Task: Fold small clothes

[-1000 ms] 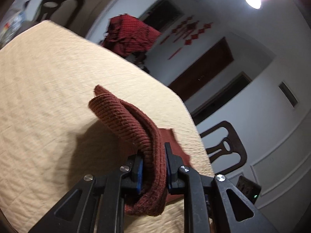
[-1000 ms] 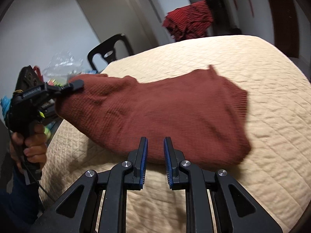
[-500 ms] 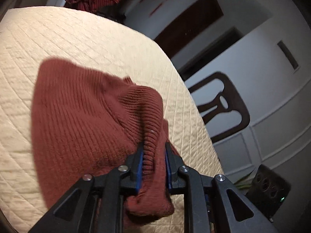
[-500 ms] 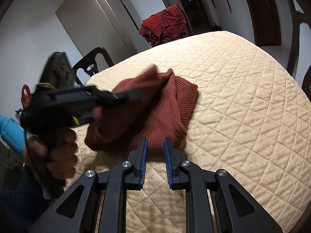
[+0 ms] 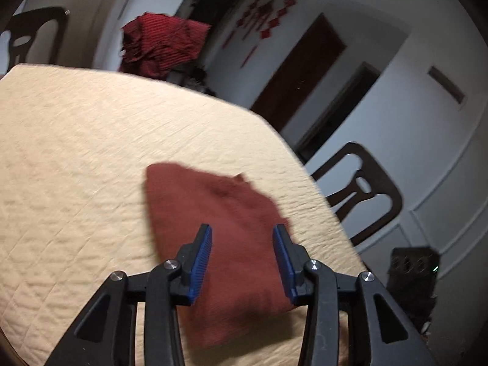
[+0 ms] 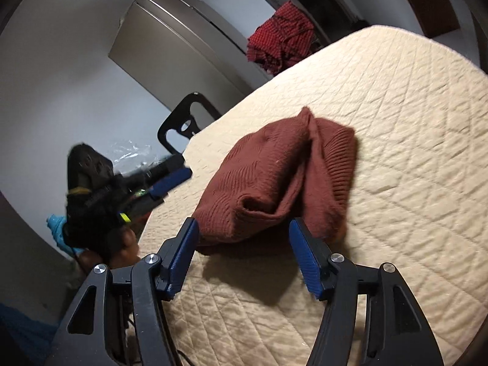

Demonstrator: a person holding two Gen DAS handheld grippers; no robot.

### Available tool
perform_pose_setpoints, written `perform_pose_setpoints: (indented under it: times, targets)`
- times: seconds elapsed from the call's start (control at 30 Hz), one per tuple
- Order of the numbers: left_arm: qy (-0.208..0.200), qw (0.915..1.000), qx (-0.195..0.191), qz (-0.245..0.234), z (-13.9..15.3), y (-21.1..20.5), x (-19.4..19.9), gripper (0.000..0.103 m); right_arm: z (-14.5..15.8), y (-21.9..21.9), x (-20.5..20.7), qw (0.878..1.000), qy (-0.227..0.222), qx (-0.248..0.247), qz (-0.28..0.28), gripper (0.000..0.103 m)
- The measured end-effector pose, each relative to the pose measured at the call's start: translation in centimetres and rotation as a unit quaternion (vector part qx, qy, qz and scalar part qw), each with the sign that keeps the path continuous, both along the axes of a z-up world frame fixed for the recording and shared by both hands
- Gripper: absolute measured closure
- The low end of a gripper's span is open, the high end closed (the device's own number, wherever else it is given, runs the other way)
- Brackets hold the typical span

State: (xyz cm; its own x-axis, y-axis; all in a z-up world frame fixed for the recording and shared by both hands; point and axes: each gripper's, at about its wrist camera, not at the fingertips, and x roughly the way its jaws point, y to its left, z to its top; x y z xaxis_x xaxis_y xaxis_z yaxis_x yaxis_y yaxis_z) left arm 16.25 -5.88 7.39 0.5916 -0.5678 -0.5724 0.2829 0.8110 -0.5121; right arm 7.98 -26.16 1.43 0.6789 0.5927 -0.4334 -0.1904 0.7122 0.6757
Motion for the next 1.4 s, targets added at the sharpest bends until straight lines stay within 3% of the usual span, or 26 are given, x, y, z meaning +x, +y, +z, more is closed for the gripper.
perform_pose_setpoints:
  times: [0.17, 0.33, 0.43, 0.5, 0.7, 0.77, 0.87, 1.3, 1.4]
  targets:
    - [0.022, 0.9996, 0.016, 0.004, -2.6, -0.5, -0.5, 0.059, -0.1, 0.9, 1.4, 1.0, 0.015, 0.002, 0.011, 0.041]
    - [0.021, 0.9996, 0.018, 0.009, -3.4, -0.8, -0.3, 0.059, -1.1, 0.6, 3.8, 0.998, 0.06, 0.02, -0.01, 0.041]
    - [0.015, 0.9995, 0.025, 0.01, -3.3, -0.9, -0.4, 0.059, -1.3, 0.7, 4.9, 0.997, 0.071, 0.008, -0.026, 0.077]
    - [0.012, 0.9995, 0.028, 0.01, -3.0, -1.1, -0.3, 0.059, -0.9, 0.7, 5.2, 0.997, 0.069, -0.004, -0.032, 0.08]
    - [-0.015, 0.9988, 0.045, -0.009, -1.8, -3.0, -0.3, 0.059, 2.8, 0.0, 3.5, 0.999, -0.01, -0.034, -0.04, 0.082]
    - [-0.008, 0.998, 0.056, -0.028, -2.5, -4.0, 0.0, 0.059, 2.0, -0.7, 3.5, 0.997, -0.002, -0.054, -0.055, 0.082]
    - [0.001, 0.9967, 0.075, -0.031, -3.6, -4.9, 0.4, 0.059, -1.4, -1.8, 3.8, 0.995, 0.054, -0.052, -0.067, 0.082]
    - [-0.015, 0.9949, 0.093, -0.036, -3.9, -4.8, -0.4, 0.059, -2.1, -2.5, 2.4, 0.996, 0.03, -0.04, -0.079, 0.082]
    - [-0.031, 0.9923, 0.115, -0.035, -4.2, -5.6, -0.8, 0.057, -2.1, -2.7, 2.2, 0.996, 0.033, -0.042, -0.07, 0.081]
